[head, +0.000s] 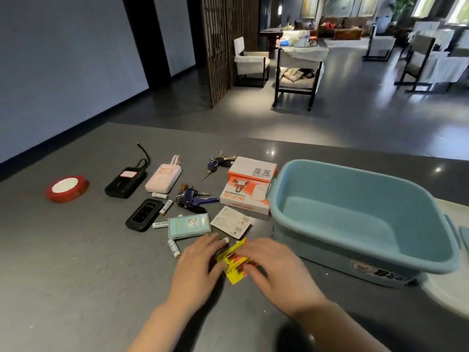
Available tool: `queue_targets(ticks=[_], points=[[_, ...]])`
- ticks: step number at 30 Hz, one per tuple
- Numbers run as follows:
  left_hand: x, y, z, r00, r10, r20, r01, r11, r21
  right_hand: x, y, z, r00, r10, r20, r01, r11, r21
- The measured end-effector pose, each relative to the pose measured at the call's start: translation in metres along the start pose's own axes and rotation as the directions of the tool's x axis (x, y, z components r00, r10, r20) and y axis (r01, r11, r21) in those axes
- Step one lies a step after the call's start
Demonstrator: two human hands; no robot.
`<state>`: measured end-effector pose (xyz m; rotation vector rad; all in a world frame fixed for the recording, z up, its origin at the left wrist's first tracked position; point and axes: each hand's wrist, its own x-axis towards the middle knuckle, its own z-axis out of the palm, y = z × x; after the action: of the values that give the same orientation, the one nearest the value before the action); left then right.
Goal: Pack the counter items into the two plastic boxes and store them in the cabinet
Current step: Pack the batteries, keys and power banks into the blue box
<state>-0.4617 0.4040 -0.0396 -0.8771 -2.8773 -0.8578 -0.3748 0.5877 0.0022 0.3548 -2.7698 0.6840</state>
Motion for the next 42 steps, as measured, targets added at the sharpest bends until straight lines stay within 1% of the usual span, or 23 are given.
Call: queue_targets(ticks=[1, 2, 3, 4, 7, 11, 12, 15, 17, 19, 21, 25, 27, 28, 30, 32, 34, 36, 37, 38, 40, 42], points=[[-0.003, -0.007, 0.000, 1.000, -0.002, -0.002, 0.002, 1.000, 0.013, 0.004, 0.000, 0.015, 0.994, 0.062, 0.094, -0.065, 0.997, 0.030], [-0.005, -0.013, 0.000, 1.000, -0.004, -0.003, 0.004, 0.999, 0.032, 0.007, 0.003, 0.029, 0.980, 0.127, 0.156, -0.133, 0.991, 0.026], [-0.007, -0.018, 0.001, 1.000, -0.005, 0.003, 0.005, 0.999, 0.053, 0.008, 0.005, 0.042, 0.964, 0.183, 0.193, -0.182, 0.983, -0.020], [-0.009, -0.021, 0.002, 1.000, -0.002, 0.010, 0.002, 0.998, 0.065, 0.009, 0.006, 0.052, 0.953, 0.227, 0.200, -0.219, 0.974, -0.061], [-0.011, -0.025, 0.003, 1.000, 0.027, 0.007, -0.027, 0.998, 0.064, 0.007, 0.003, 0.070, 0.937, 0.318, 0.143, -0.310, 0.948, -0.076], [-0.004, -0.028, -0.001, 0.999, 0.045, 0.006, -0.046, 0.998, 0.031, 0.006, 0.004, 0.071, 0.931, 0.355, 0.080, -0.351, 0.934, -0.061], [0.001, -0.029, -0.003, 0.998, 0.062, 0.017, -0.063, 0.997, 0.034, 0.006, 0.005, 0.070, 0.931, 0.357, 0.078, -0.356, 0.934, -0.030], [0.020, -0.034, -0.009, 0.978, 0.151, 0.145, -0.159, 0.986, 0.048, 0.005, 0.009, 0.062, 0.932, 0.349, 0.096, -0.357, 0.929, 0.096], [0.033, -0.035, -0.010, 0.952, 0.190, 0.239, -0.214, 0.973, 0.082, 0.002, 0.012, 0.058, 0.922, 0.378, 0.087, -0.386, 0.916, 0.109], [0.040, -0.037, -0.009, 0.941, 0.199, 0.274, -0.236, 0.966, 0.107, -0.001, 0.014, 0.056, 0.903, 0.422, 0.079, -0.429, 0.899, 0.094], [0.042, -0.039, -0.007, 0.941, 0.202, 0.271, -0.238, 0.965, 0.109, -0.003, 0.018, 0.055, 0.882, 0.461, 0.103, -0.469, 0.880, 0.077], [0.037, -0.039, -0.008, 0.958, 0.184, 0.219, -0.203, 0.977, 0.066, -0.003, 0.015, 0.046, 0.870, 0.480, 0.115, -0.485, 0.875, 0.014], [0.031, -0.035, -0.013, 0.976, 0.147, 0.163, -0.152, 0.988, 0.015, -0.006, 0.005, 0.035, 0.875, 0.477, 0.089, -0.481, 0.876, 0.041], [0.028, -0.032, -0.017, 0.987, 0.120, 0.108, -0.118, 0.993, -0.028, -0.008, -0.002, 0.028, 0.881, 0.469, 0.061, -0.472, 0.878, 0.074], [0.028, -0.025, -0.027, 0.998, 0.065, -0.028, -0.068, 0.988, -0.142, -0.014, -0.015, 0.007, 0.891, 0.452, -0.038, -0.440, 0.881, 0.175], [0.036, -0.010, -0.036, 0.988, 0.024, -0.151, -0.062, 0.966, -0.251, -0.016, -0.018, -0.023, 0.881, 0.440, -0.176, -0.400, 0.889, 0.222], [0.051, 0.009, -0.041, 0.977, -0.002, -0.211, -0.068, 0.944, -0.323, -0.015, -0.004, -0.058, 0.858, 0.408, -0.311, -0.364, 0.912, 0.191], [0.067, 0.030, -0.041, 0.975, 0.000, -0.222, -0.078, 0.935, -0.345, -0.008, 0.022, -0.091, 0.832, 0.392, -0.393, -0.374, 0.919, 0.124], [0.074, 0.040, -0.040, 0.974, 0.006, -0.225, -0.087, 0.932, -0.351, -0.003, 0.038, -0.104, 0.819, 0.419, -0.393, -0.416, 0.904, 0.096], [0.080, 0.048, -0.037, 0.974, 0.006, -0.226, -0.089, 0.930, -0.358, 0.003, 0.055, -0.114, 0.807, 0.469, -0.358, -0.478, 0.876, 0.069], [0.089, 0.063, -0.030, 0.974, -0.013, -0.227, -0.075, 0.922, -0.379, 0.018, 0.088, -0.122, 0.793, 0.572, -0.209, -0.593, 0.804, -0.050], [0.094, 0.073, -0.021, 0.975, -0.031, -0.220, -0.061, 0.916, -0.397, 0.035, 0.114, -0.118, 0.784, 0.620, -0.035, -0.612, 0.763, -0.208]])
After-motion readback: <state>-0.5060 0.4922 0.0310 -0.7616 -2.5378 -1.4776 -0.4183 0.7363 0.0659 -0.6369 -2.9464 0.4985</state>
